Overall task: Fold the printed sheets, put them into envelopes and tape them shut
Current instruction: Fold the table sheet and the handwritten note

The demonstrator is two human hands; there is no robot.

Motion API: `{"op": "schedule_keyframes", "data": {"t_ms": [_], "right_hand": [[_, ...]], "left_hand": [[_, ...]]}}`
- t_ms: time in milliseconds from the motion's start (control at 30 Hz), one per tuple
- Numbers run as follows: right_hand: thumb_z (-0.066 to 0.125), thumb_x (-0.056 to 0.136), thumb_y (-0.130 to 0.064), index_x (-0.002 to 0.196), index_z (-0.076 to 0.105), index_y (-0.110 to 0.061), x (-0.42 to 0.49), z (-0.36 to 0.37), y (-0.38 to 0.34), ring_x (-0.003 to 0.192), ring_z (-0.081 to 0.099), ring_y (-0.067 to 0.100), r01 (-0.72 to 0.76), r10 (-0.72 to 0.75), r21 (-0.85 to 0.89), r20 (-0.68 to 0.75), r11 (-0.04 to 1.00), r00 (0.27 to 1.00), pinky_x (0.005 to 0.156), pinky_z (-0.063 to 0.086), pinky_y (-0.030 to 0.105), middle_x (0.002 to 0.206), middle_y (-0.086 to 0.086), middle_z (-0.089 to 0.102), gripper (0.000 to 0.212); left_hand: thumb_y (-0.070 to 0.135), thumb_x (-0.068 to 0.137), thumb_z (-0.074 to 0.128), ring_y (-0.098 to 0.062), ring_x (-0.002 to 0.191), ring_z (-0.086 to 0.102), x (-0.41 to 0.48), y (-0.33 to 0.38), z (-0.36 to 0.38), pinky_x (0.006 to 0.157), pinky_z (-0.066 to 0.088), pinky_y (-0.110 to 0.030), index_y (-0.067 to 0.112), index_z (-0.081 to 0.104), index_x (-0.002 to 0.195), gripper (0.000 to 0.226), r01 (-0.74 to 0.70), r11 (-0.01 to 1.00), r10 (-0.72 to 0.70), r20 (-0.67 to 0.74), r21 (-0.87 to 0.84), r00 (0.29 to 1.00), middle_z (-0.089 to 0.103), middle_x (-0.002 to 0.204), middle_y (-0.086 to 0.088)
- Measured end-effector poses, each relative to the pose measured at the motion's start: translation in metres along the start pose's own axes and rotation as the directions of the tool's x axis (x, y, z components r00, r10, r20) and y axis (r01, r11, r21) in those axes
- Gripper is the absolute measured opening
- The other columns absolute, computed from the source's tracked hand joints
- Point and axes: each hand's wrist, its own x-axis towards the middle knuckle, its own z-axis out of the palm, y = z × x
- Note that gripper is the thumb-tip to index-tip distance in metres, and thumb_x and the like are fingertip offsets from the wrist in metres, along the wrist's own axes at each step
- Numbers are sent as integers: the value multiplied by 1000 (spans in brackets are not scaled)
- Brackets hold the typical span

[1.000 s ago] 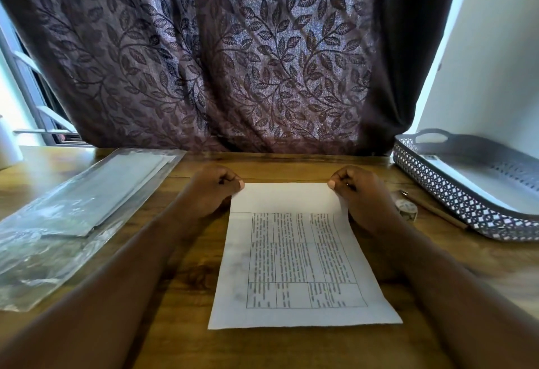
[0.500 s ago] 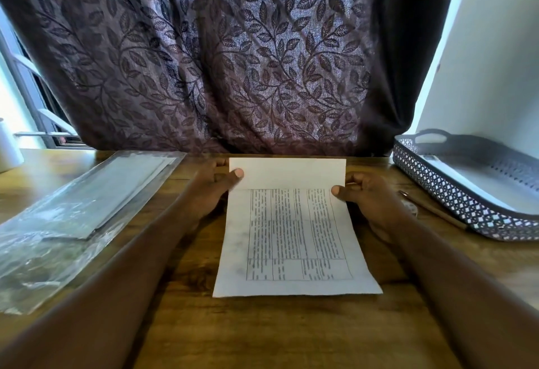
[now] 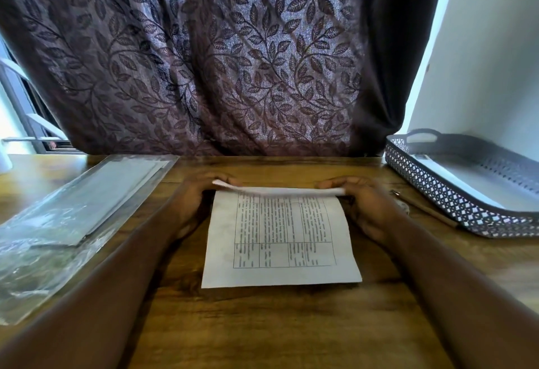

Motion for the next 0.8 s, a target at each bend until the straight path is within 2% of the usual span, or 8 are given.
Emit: {"op": "schedule_keyframes", "data": {"t_ms": [67, 133, 233, 367, 467, 633, 733, 800], "right_hand": [[43, 96, 3, 95, 73, 7, 4, -1, 4, 98, 68, 33, 5, -5, -24, -26, 1000, 1000, 92, 56, 46, 107, 21, 74, 30], [49, 96, 0, 100, 73, 7, 5, -1, 5, 103, 67, 34, 5, -6, -46, -36, 999, 999, 96, 54, 46, 106, 19, 75, 25], [69, 89, -2, 107, 74, -9, 5, 0, 8, 102, 70, 32, 87, -101, -203, -57, 975, 993, 88, 60, 42, 102, 17, 74, 20], [73, 86, -1, 110, 73, -20, 5, 5, 9, 90, 71, 29, 161, -210, -348, -106, 924, 972, 72, 62, 35, 91, 8, 67, 30], [72, 89, -6, 109, 73, -21, 1, 8, 6, 79, 70, 14, 174, -265, -449, -147, 877, 953, 61, 56, 25, 86, -5, 67, 25], [69, 92, -22, 111, 72, -27, 1, 17, 8, 94, 63, 5, 246, -409, -808, 7, 536, 913, 78, 49, 20, 106, -12, 70, 20], [63, 94, -36, 112, 70, -33, -2, 33, 5, 100, 62, 3, 324, -432, -859, 137, 396, 891, 102, 40, 40, 111, -17, 71, 19], [57, 97, -41, 112, 70, -34, -6, 47, 3, 99, 63, 4, 399, -424, -847, 236, 352, 875, 106, 37, 43, 109, -16, 72, 21]], "left_hand": [[16, 100, 40, -23, 86, 67, 1, 0, -1, 70, 53, -30, 6, 77, 83, 41, 34, 999, -34, -1, 32, 999, 74, 92, -10], [25, 101, 47, -19, 82, 67, 2, 0, -1, 68, 51, -29, 4, 76, 90, 37, 65, 995, -66, 8, 71, 998, 74, 89, -8], [12, 88, 69, -18, 85, 69, 6, -5, 0, 68, 55, -27, 10, 75, 95, 9, 18, 979, -21, 13, 205, 1000, 76, 90, -2], [21, 90, 73, -8, 90, 72, 9, -10, 2, 80, 58, -31, 24, 76, 107, 18, -54, 817, 29, 53, 574, 998, 76, 102, 9], [25, 91, 71, -4, 87, 70, 7, -10, 7, 81, 57, -32, 23, 77, 98, 9, -118, 767, 103, 60, 631, 993, 76, 95, 11], [21, 90, 72, 0, 83, 67, 4, -9, 14, 75, 54, -28, 24, 77, 91, 6, -281, 652, 265, 135, 704, 955, 74, 90, 14], [22, 89, 73, 0, 84, 66, -1, -6, 25, 74, 54, -27, 24, 77, 90, 5, -352, 589, 335, 176, 728, 926, 73, 90, 16], [22, 88, 73, 0, 82, 65, -4, -4, 33, 71, 52, -26, 23, 78, 90, 6, -391, 567, 369, 200, 725, 908, 73, 88, 15]]}}
